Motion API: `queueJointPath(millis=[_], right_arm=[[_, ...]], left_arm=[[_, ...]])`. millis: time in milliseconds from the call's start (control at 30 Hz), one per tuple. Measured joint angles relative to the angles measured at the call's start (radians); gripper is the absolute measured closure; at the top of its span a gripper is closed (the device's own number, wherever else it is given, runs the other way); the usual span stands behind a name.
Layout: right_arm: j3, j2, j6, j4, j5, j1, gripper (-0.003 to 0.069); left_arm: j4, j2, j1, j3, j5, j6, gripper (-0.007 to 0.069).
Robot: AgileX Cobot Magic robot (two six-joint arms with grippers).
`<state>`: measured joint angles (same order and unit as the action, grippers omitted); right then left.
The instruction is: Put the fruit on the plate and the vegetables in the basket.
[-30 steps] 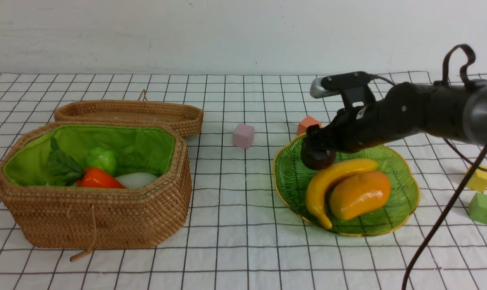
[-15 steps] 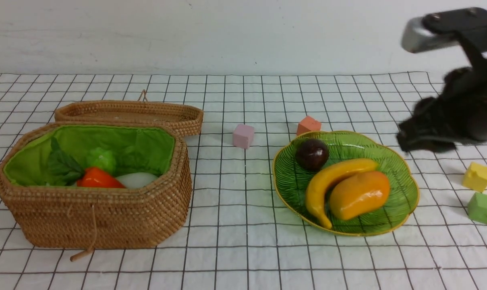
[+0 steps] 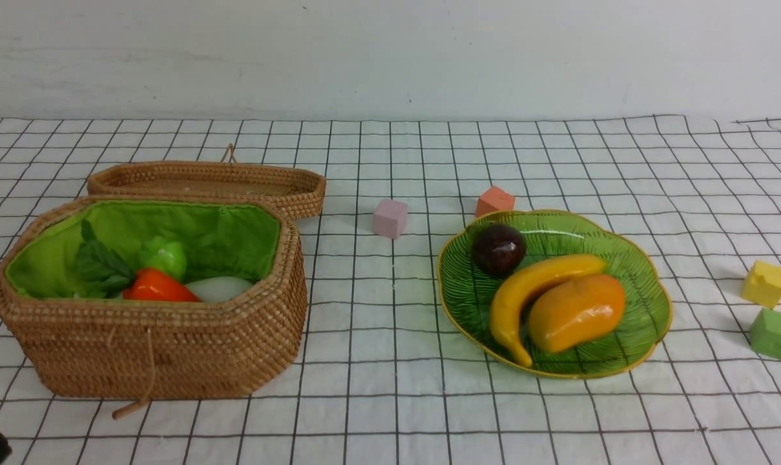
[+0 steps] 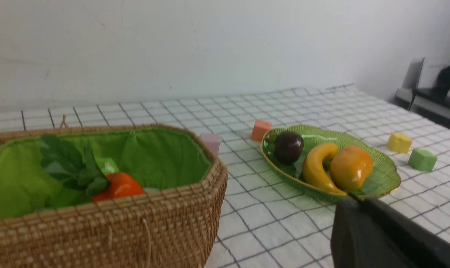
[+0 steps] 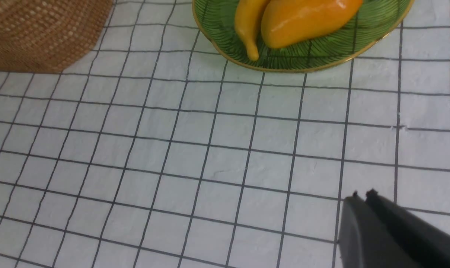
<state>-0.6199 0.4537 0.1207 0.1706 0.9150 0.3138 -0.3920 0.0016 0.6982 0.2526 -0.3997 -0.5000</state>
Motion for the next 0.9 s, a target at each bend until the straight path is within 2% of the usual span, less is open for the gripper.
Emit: queueJointPath(millis=[233, 467, 600, 633, 667, 767, 900], right_arm=[[0.097, -0.041, 0.070, -0.018, -0.035, 0.000, 0.0613], [0.112, -0.041, 0.072, -0.024, 0.004, 0.000, 0.0602], [0.127, -0.045, 0.073, -0.079, -0.027, 0.000, 0.0615], [0.147, -0.057, 0.072, -0.092, -0.078, -0.004, 0.0634], [0.215, -0.108, 0.046, -0.100, -0.218, -0.042, 0.0663], [0.351, -0.202, -0.010, -0.111, -0.403, -0.136, 0.0667], [0.577, -0.399, -0.054, -0.115, -0.532, -0.234, 0.0667]], left_arm=[[0.000, 0.000, 0.000, -0.094, -0.005, 0.000, 0.0637], [0.000, 0.000, 0.000, -0.133, -0.058, 0.000, 0.0637], [0.000, 0.000, 0.000, -0.136, -0.090, 0.000, 0.0637], [0.000, 0.000, 0.000, -0.136, -0.097, 0.000, 0.0637], [0.000, 0.000, 0.000, -0.136, -0.112, 0.000, 0.0637], [0.001, 0.000, 0.000, -0.136, -0.123, 0.000, 0.0637], [0.001, 0.000, 0.000, -0.138, -0.130, 0.000, 0.0636]])
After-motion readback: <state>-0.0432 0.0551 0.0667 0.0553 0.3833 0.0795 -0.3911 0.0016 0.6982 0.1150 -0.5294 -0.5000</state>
